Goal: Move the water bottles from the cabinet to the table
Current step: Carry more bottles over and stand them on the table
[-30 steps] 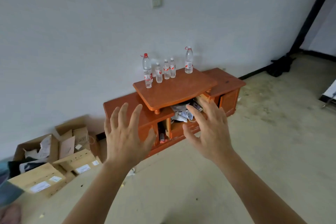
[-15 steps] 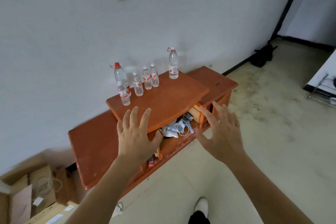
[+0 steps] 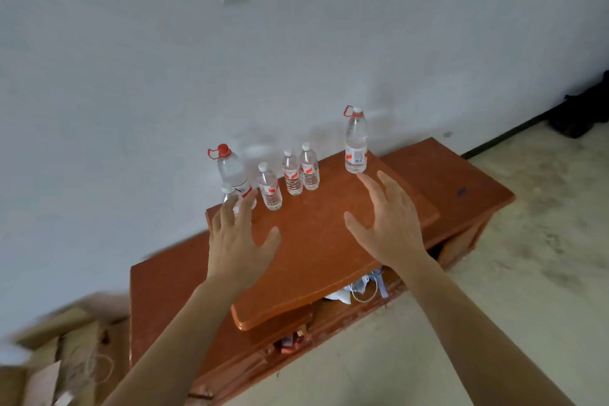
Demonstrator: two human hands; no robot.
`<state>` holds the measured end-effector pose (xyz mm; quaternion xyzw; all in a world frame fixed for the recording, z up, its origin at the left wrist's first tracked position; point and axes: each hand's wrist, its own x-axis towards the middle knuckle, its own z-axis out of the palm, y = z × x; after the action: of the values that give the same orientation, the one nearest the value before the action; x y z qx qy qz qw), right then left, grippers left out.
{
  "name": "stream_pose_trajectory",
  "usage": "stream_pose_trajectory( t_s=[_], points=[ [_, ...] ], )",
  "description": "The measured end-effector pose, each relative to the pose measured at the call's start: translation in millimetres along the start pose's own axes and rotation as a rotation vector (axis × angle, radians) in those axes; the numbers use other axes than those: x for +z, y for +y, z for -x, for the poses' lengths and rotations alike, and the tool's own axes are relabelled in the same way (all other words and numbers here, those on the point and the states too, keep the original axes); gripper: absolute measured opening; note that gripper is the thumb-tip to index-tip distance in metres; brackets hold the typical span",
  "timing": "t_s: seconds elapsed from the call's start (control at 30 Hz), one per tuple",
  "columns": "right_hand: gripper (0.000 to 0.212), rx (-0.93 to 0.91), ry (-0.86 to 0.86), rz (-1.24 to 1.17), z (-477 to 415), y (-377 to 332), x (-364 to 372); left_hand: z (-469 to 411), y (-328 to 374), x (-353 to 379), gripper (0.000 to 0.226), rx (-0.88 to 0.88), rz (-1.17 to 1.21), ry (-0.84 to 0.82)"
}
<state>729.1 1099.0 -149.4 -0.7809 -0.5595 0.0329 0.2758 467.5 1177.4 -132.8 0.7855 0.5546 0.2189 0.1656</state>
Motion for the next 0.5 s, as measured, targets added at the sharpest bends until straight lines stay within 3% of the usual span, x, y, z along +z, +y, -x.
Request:
stream_pose_trajectory(
  t_s=[0.23, 0.5],
  points=[
    [0.076, -0.088, -0.166, 0.014, -97, 1, 70, -76, -28, 33, 0.082, -0.095, 0.057, -0.009],
    [0.079, -0.041, -0.266, -0.059, -191, -2, 120, -185, -64, 74, 0.082, -0.153, 0.139, -0.052]
  ],
)
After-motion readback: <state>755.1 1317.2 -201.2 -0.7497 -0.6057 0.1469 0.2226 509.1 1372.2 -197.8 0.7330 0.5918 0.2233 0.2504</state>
